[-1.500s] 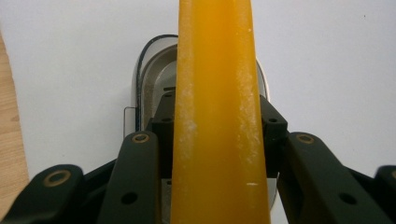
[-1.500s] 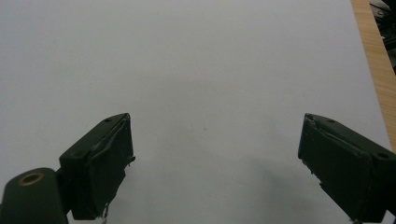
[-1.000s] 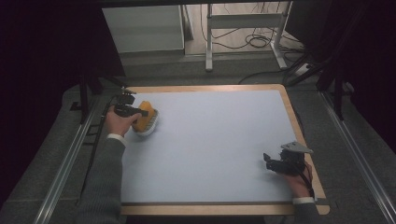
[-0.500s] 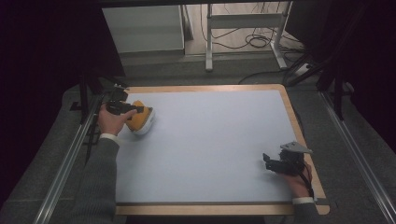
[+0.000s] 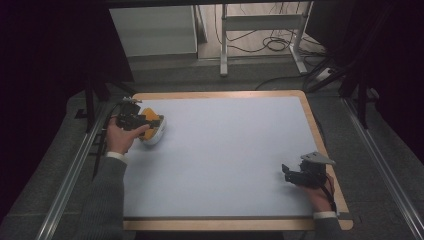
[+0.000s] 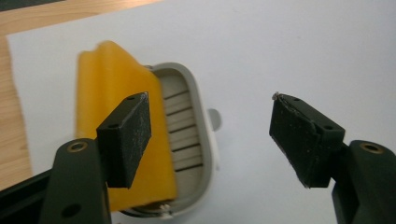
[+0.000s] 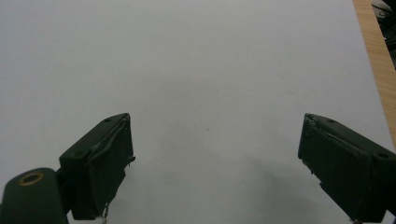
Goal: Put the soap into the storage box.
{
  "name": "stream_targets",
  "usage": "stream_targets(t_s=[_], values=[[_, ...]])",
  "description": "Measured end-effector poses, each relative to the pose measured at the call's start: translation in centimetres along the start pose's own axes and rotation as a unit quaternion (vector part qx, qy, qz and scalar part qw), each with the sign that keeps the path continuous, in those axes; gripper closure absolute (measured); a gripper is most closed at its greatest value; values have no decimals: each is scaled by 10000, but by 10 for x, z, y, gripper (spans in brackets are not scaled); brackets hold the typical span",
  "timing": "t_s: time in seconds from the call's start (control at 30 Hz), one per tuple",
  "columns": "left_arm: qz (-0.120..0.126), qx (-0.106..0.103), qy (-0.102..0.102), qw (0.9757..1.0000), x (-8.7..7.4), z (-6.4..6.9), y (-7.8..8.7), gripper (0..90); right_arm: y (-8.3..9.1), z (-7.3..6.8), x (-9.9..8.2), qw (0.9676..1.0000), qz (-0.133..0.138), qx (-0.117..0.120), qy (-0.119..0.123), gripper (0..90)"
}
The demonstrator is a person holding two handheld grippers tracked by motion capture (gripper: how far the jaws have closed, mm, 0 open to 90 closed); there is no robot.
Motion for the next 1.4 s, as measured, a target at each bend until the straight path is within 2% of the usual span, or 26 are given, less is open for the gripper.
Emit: stream_targets(t_s=[0.13,0.27,0.33,0.43,0.5,0.67,0.77,0.93,1.03,1.2,1.4], values=[[4,-197,-200,9996,-9,14,0,293,2,-2,2,10000,98,-8,15,102],[-26,-575,-336,9978,-21,30,-2,292,3,-2,2,9999,112,-19,14,102],[-59,-616,-459,9970,-29,37,-3,285,3,-2,2,9999,110,-18,25,102],[-133,-779,-544,9954,-40,46,-6,277,3,-3,3,9999,104,-14,35,101],[-155,-807,-591,9949,-45,50,-8,275,3,-3,3,9999,107,-8,38,102],[-100,-912,-759,9929,-61,65,-12,266,4,-3,3,9999,112,-9,29,102],[-102,-1006,-963,9902,-74,77,-14,264,4,-3,3,9999,120,8,31,102],[-21,-1119,-1016,9885,-96,89,-13,259,4,-4,3,9999,119,7,34,102],[41,-1093,-1037,9886,-104,93,-11,258,3,-4,2,9999,101,6,49,102],[42,-1091,-1034,9886,-113,95,-10,258,2,-6,2,9999,93,29,72,102],[50,-1126,-917,9894,-119,92,-13,258,3,-7,3,9999,124,-2,86,101]])
Point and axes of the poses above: each handheld gripper's, and its own axes: y roughly backward along the jaws, x roughly out of its top, z roughly to its right, the point moved 3 cm from there along -y, roughly forward along the jaws, and after that the axes turned 4 degrees about -x, right-handed, at the moved point
